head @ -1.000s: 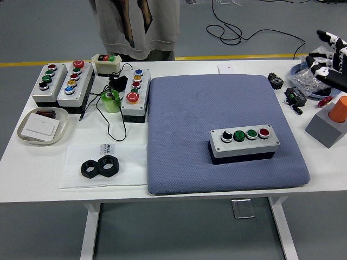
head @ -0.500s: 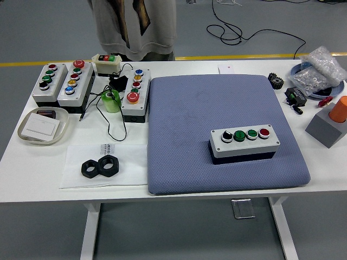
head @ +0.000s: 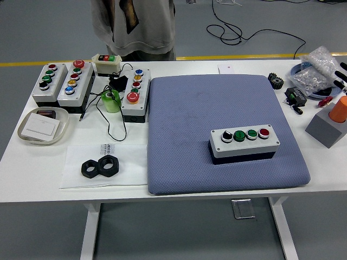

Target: Pick up the button,place it on the desk,press the button,press the button

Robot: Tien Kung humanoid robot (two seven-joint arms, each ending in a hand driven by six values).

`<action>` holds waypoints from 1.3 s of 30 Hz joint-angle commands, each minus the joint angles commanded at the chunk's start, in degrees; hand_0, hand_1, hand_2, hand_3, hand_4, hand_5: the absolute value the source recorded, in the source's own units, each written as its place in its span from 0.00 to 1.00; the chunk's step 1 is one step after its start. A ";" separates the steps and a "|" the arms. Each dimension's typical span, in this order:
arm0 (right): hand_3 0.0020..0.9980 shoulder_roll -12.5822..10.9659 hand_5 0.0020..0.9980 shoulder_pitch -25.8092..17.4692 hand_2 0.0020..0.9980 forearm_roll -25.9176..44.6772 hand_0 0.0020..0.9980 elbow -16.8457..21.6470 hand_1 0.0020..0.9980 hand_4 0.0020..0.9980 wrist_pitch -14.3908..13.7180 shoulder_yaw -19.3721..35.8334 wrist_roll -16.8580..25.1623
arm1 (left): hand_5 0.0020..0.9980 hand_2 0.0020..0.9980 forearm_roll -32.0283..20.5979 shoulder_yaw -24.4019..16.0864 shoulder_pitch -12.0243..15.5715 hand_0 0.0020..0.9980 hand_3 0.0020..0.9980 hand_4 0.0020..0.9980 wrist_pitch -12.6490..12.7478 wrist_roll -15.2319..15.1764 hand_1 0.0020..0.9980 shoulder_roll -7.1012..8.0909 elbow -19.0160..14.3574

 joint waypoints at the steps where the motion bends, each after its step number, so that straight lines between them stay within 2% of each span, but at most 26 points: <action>1: 0.85 0.00 0.73 -0.02 0.87 0.02 0.94 0.02 0.84 0.54 0.02 0.00 -0.01 | 1.00 0.88 0.01 -0.01 0.01 0.73 0.83 0.65 0.00 0.00 0.83 0.00 0.00; 16: 0.83 0.47 0.76 -0.36 0.86 -0.66 0.93 0.84 0.83 0.52 0.56 1.27 -1.23 | 1.00 0.88 -1.83 1.58 -0.44 0.74 0.83 0.65 -0.27 -0.79 0.83 0.20 0.00; 20: 0.83 1.72 0.76 -0.25 0.86 -0.02 0.93 0.76 0.83 0.52 0.26 1.97 -1.15 | 1.00 0.88 -2.21 1.91 -0.66 0.74 0.83 0.65 -0.39 -0.90 0.83 0.25 -0.02; 21: 0.82 2.01 0.81 -0.16 0.85 0.10 0.92 0.72 0.83 0.51 0.18 2.02 -1.15 | 1.00 0.88 -2.18 1.91 -0.69 0.74 0.83 0.65 -0.41 -0.90 0.83 0.25 -0.02; 23: 0.82 2.46 0.81 0.02 0.85 0.26 0.92 0.70 0.83 0.51 0.13 2.04 -1.16 | 1.00 0.88 -2.18 1.94 -0.73 0.74 0.83 0.65 -0.43 -0.90 0.83 0.26 -0.02; 32: 0.81 2.71 0.82 0.32 0.84 0.07 0.92 0.76 0.83 0.50 -0.09 2.37 -1.49 | 1.00 0.88 -3.00 2.50 -0.85 0.74 0.83 0.64 -0.51 -1.17 0.83 0.34 -0.02; 39: 0.79 4.16 0.84 0.81 0.83 0.15 0.92 0.61 0.82 0.49 -0.34 2.49 -1.67 | 1.00 0.88 -2.88 2.38 -0.83 0.74 0.83 0.64 -0.52 -1.11 0.83 0.33 -0.01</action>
